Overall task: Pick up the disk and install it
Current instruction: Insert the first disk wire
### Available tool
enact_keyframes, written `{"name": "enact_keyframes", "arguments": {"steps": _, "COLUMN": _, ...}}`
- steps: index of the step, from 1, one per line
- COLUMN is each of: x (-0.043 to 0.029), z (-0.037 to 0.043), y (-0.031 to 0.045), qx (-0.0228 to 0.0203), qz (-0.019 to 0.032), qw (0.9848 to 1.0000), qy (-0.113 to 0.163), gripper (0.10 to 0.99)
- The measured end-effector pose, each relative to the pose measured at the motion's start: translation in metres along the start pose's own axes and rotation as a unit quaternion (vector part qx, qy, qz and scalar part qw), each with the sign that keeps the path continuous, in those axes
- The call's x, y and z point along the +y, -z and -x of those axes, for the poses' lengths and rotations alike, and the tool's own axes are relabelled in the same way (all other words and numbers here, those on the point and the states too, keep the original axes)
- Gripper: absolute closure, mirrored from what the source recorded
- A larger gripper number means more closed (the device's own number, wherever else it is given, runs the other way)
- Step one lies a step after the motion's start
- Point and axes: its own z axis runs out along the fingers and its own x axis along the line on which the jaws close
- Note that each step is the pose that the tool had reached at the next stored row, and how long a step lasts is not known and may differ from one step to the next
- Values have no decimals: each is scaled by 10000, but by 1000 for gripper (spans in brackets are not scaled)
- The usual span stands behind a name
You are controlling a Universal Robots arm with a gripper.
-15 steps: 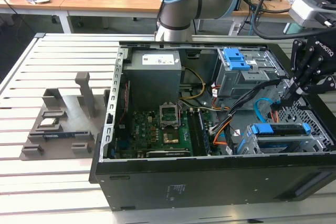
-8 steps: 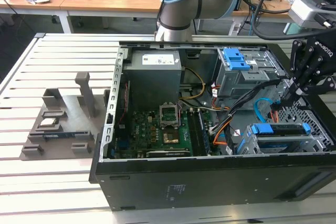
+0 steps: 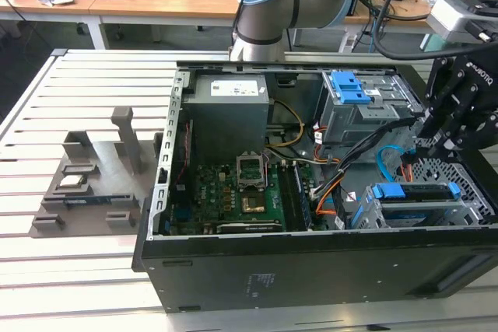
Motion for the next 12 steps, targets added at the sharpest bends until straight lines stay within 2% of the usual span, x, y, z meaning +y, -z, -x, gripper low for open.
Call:
{"name": "enact_keyframes", "arguments": {"steps": 2, "x": -2, "z": 1, "y": -30, "qx": 66, "qz": -1, "qw": 10000, "qy": -4, "gripper": 667}}
{"name": "enact_keyframes", "arguments": {"steps": 6, "x": -7, "z": 3, "y": -103, "qx": 130, "qz": -3, "qw": 9999, "qy": -9, "gripper": 667}}
{"name": "enact_keyframes", "arguments": {"steps": 8, "x": -8, "z": 2, "y": -112, "qx": 155, "qz": -3, "qw": 9999, "qy": -11, "gripper": 667}}
{"name": "enact_keyframes", "arguments": {"steps": 12, "x": -8, "z": 3, "y": -111, "qx": 157, "qz": -3, "qw": 9999, "qy": -10, "gripper": 667}}
